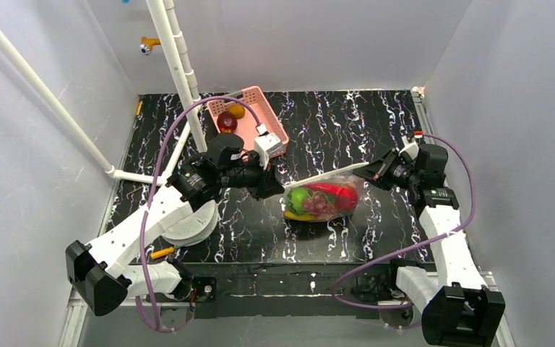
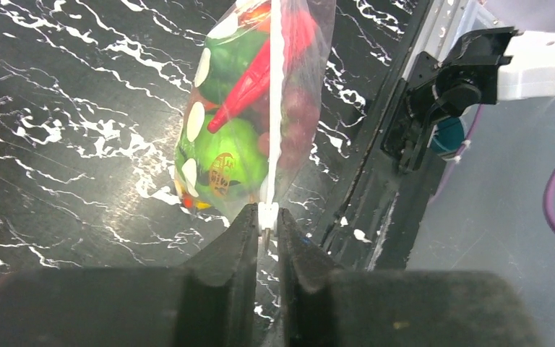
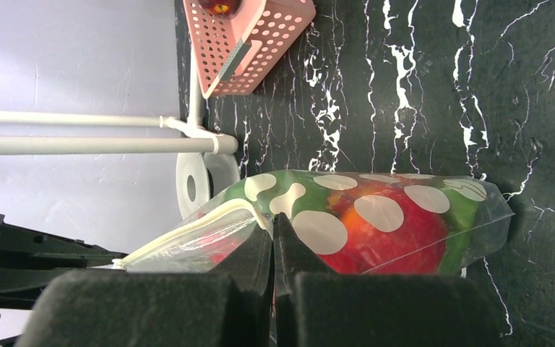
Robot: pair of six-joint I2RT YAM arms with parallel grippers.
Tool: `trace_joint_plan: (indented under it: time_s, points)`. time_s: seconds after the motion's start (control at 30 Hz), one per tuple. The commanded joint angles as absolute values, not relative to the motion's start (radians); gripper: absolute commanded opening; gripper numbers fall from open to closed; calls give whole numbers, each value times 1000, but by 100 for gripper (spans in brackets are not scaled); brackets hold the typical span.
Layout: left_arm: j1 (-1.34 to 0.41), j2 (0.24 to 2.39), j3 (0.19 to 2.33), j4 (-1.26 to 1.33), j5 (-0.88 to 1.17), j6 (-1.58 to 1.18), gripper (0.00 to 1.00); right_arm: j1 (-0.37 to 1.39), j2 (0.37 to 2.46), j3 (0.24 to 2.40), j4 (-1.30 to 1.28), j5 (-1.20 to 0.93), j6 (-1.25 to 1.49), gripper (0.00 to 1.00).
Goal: Place the food in the zip-top bag and seal the zipper
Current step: Zip the zipper food storage bag at the center of the board, then place the zipper food storage bag at the center of the board.
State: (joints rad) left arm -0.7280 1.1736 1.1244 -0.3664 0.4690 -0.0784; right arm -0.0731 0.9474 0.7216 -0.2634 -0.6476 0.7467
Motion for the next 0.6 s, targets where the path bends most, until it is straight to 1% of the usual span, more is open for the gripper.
trace_joint_plan:
  time_s: [0.0, 0.07, 0.1, 0.17, 0.27, 0.4, 0.5, 0.57]
  points:
    - [-719, 1157, 1149, -444, 435, -74, 21, -123, 952, 741, -225, -498, 720, 1]
    - [-719, 1173, 1162, -458, 425, -73, 40, -123, 950, 753, -251, -476, 707, 1]
    - [-718, 1177, 1167, -462, 421, -72, 47, -123, 949, 765, -291, -435, 702, 1]
    - [-718, 1179, 1172, -462, 414, -72, 56, -123, 946, 799, -378, -328, 693, 1]
    - [-718, 1169, 1175, -461, 391, -72, 63, -123, 930, 839, -500, -92, 707, 1]
    - [-719, 1146, 1176, -462, 372, -65, 65, -126, 940, 886, -628, 184, 770, 1]
    - [-719, 1135, 1170, -462, 364, -62, 66, -140, 958, 894, -710, 326, 838, 1]
    - [-718, 1131, 1169, -462, 362, -61, 66, -168, 964, 891, -756, 383, 873, 1]
